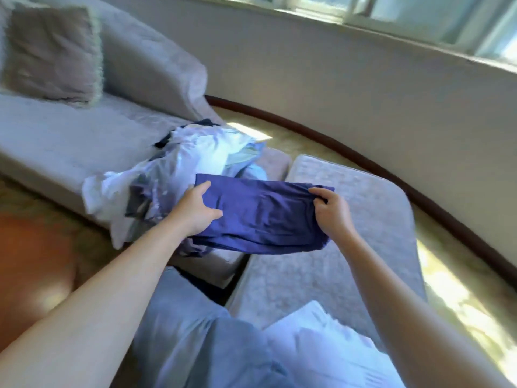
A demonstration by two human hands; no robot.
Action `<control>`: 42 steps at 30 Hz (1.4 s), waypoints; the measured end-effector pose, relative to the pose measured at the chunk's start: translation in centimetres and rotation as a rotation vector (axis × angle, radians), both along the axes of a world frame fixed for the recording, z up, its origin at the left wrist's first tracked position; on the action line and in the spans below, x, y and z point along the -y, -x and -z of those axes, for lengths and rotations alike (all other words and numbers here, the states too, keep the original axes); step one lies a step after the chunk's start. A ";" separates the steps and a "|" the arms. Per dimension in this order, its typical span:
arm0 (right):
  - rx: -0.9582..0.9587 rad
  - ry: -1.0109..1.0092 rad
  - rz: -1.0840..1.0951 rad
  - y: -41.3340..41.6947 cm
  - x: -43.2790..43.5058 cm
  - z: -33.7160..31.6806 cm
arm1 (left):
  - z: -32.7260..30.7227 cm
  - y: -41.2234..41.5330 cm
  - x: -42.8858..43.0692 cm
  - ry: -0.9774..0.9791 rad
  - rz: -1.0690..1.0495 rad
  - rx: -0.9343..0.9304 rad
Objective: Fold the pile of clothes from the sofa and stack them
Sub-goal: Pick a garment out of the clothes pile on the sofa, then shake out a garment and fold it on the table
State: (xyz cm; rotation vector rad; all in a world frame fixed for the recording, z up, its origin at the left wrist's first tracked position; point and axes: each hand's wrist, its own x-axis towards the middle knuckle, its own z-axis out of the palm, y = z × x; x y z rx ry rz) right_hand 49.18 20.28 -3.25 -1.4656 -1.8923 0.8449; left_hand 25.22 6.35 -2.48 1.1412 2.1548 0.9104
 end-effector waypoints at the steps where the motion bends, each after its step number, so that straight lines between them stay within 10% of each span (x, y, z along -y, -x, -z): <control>1: -0.002 0.010 0.040 -2.0 -0.3 0.2 | 0.4 -1.5 -1.5 0.009 0.045 -0.005; 13: 0.554 0.456 0.205 -15.9 0.8 10.9 | 9.5 -4.9 -3.2 0.448 0.275 -0.284; 31: 0.525 0.021 -0.692 26.1 -0.1 10.4 | 5.3 14.7 7.1 0.468 -0.286 -0.563; 36: 0.482 -0.113 -0.557 31.7 -0.1 10.8 | 6.6 17.7 9.1 0.514 -0.342 -0.540; 42: 0.240 0.400 -0.099 32.1 -2.9 11.7 | 7.9 18.7 7.7 0.503 -0.317 -0.481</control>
